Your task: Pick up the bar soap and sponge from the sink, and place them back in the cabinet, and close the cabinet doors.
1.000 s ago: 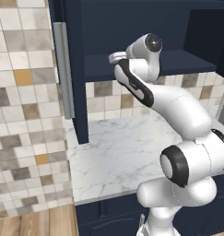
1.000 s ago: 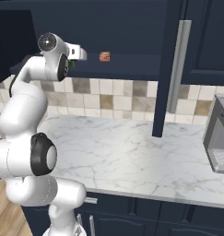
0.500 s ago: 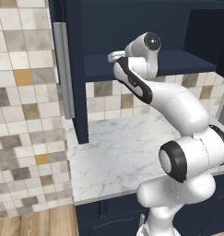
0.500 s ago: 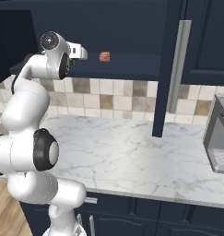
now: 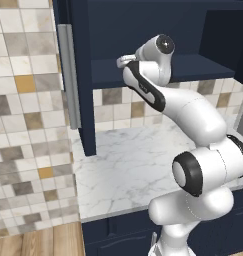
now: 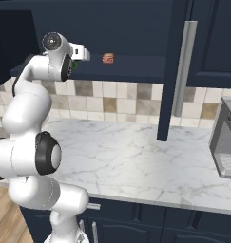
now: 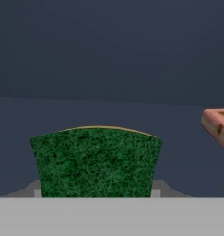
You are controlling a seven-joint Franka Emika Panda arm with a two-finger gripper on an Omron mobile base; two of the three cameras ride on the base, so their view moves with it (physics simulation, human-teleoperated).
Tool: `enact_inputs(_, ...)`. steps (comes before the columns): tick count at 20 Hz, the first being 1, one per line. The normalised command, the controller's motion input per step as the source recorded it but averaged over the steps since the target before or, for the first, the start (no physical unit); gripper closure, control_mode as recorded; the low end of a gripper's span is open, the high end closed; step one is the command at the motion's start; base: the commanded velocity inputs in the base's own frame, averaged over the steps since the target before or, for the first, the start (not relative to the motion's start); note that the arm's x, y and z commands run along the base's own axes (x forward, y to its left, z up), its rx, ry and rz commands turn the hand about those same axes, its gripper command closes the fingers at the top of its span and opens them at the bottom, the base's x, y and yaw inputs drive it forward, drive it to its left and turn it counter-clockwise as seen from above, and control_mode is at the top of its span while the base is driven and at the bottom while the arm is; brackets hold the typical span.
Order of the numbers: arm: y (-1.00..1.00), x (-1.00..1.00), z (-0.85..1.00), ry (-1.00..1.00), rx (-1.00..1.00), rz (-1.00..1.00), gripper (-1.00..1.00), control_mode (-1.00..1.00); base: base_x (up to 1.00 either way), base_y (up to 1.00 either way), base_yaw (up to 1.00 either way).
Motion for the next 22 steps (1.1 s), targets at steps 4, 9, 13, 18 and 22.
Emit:
enact_inputs(4, 0.0, 0.0, 0.0, 0.0, 0.0, 0.0, -1.0, -1.0, 0.0, 0.0, 0.0)
enact_inputs(9, 0.0, 0.0, 0.0, 0.0, 0.0, 0.0, -1.0, -1.0, 0.0, 0.0, 0.0)
enact_inputs(13, 0.0, 0.0, 0.0, -0.02, 0.0, 0.0, -1.0, -1.0, 0.0, 0.0, 0.0)
enact_inputs(18, 0.0, -0.03, 0.0, -0.11, 0.0, 0.0, -1.0, -1.0, 0.0, 0.0, 0.0)
enact_inputs(22, 0.0, -0.12, 0.0, -0.15, -0.01, 0.0, -1.0, -1.0, 0.0, 0.0, 0.0)
